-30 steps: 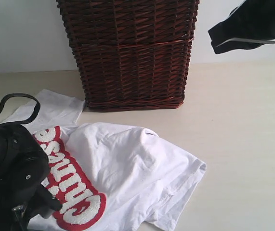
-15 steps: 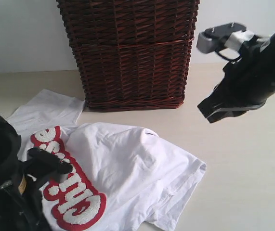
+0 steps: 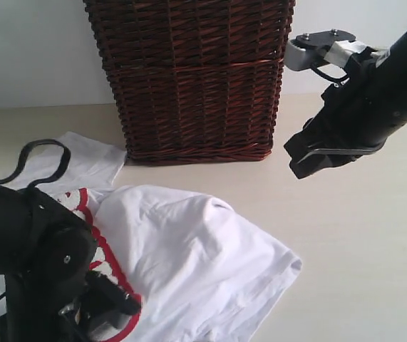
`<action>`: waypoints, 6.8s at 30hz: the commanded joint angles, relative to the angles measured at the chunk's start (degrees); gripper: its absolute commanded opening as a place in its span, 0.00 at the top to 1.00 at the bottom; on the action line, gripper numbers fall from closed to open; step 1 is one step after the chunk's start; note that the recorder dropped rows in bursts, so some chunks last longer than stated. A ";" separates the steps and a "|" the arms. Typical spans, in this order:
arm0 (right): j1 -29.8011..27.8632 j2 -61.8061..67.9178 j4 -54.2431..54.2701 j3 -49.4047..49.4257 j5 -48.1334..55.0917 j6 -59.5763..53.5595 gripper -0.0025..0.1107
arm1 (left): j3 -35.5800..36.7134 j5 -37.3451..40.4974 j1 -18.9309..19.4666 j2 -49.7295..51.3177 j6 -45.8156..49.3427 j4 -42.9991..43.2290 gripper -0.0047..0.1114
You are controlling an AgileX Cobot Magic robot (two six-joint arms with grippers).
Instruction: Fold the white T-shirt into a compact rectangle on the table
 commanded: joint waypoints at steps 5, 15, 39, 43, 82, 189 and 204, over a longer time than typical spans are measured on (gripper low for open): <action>-0.13 -0.44 -0.01 -0.55 -0.53 -0.98 0.77 | 1.83 8.91 0.44 -1.24 -8.84 13.71 0.96; -0.13 2.57 11.20 1.76 1.93 -14.95 0.77 | 1.72 1.57 10.70 -19.62 -11.06 17.28 0.96; -0.13 -8.75 16.20 -4.60 8.95 -15.53 0.77 | -16.47 -34.91 3.21 5.33 10.55 -23.74 0.67; -0.13 -8.75 16.20 -4.60 9.32 -15.31 0.77 | -16.79 -32.63 5.71 7.22 9.87 -23.74 0.67; -0.13 -8.75 17.63 -2.74 9.47 -15.45 0.77 | 4.06 13.77 29.48 -29.38 1.98 13.42 0.84; 13.02 16.14 -1.30 10.20 4.45 2.64 0.65 | -9.11 -5.85 19.19 -36.91 55.80 -40.49 0.55; 18.59 23.64 -11.36 10.20 0.47 12.82 0.73 | -9.01 -6.12 19.19 -36.91 55.80 -40.86 0.55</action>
